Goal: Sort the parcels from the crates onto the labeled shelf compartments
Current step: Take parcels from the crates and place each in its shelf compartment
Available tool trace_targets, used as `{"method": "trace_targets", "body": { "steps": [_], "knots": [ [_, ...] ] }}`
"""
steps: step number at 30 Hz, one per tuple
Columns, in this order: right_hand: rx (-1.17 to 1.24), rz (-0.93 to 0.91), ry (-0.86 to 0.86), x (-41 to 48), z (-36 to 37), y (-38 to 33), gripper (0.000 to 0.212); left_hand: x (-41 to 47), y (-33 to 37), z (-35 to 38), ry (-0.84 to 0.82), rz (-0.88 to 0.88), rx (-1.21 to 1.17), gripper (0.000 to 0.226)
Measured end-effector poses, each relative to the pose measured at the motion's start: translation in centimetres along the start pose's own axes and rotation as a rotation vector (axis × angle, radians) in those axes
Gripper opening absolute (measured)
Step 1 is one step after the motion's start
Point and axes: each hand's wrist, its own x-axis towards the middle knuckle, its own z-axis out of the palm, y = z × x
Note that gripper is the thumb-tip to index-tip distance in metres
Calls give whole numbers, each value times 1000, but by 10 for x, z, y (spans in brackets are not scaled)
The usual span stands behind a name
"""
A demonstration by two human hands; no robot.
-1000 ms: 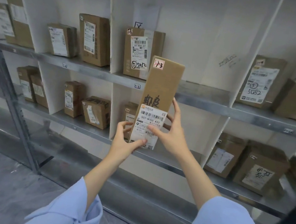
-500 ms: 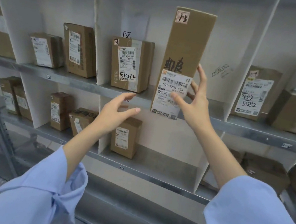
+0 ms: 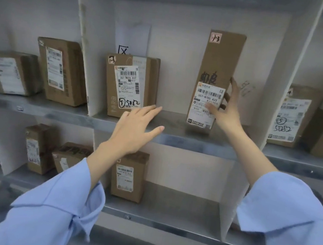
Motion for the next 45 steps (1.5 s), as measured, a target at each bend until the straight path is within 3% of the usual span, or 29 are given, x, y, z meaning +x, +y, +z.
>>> {"method": "trace_targets", "body": {
  "steps": [15, 22, 28, 34, 40, 45],
  "knots": [
    [-200, 48, -23, 5, 3, 29, 95, 20, -6, 48, -89, 60, 23, 83],
    [-585, -20, -96, -49, -25, 0, 71, 3, 27, 42, -63, 112, -17, 72],
    [-880, 45, -172, -121, -92, -27, 61, -12, 115, 39, -9, 223, -119, 67],
    [-1059, 197, -92, -205, -195, -37, 61, -34, 229, 48, -59, 406, -262, 69],
    [-1151, 464, 34, -292, -301, -28, 66, -56, 345, 71, -170, 605, -364, 72],
    [-1111, 718, 154, -358, -374, -10, 67, -67, 433, 100, -245, 735, -449, 59]
  ]
}}
